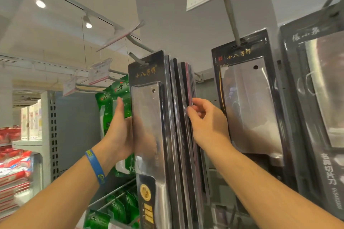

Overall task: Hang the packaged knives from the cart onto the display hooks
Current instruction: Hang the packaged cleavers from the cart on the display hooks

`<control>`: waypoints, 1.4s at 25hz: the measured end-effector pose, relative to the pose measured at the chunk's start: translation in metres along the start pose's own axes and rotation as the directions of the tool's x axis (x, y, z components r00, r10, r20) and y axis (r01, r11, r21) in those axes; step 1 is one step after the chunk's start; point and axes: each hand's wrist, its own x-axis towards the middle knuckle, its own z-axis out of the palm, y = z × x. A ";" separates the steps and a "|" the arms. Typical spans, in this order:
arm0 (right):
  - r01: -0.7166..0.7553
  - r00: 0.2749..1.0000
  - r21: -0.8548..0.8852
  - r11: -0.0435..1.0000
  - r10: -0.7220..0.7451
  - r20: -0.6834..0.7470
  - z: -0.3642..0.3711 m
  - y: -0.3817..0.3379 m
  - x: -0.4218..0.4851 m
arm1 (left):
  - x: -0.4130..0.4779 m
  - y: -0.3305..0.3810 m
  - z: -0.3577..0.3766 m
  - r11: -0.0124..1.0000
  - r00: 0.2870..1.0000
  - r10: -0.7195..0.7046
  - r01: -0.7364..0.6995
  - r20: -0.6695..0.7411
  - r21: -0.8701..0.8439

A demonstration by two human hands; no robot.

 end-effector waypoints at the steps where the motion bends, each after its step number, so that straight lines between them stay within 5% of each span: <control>1: -0.003 1.000 -0.031 1.000 0.003 0.008 0.000 0.000 0.004 | 0.001 0.002 0.000 1.000 1.000 -0.008 0.008 -0.004 0.010; 13: 0.019 0.991 0.042 0.999 -0.024 0.133 -0.005 0.005 0.007 | 0.002 0.004 -0.007 1.000 0.998 0.009 -0.008 0.067 -0.015; 19: 0.008 0.995 0.041 0.999 -0.004 -0.104 -0.002 0.016 0.016 | 0.010 0.008 0.000 0.997 0.999 0.028 -0.026 -0.031 0.067; 27: -0.079 0.997 0.159 0.984 0.073 0.040 0.005 0.030 0.032 | 0.021 0.011 0.013 0.993 0.994 0.089 -0.094 -0.065 -0.069; 35: -0.083 0.990 0.062 0.995 0.076 0.115 0.005 0.028 0.033 | 0.028 0.007 0.017 0.988 0.993 0.102 -0.107 -0.050 -0.111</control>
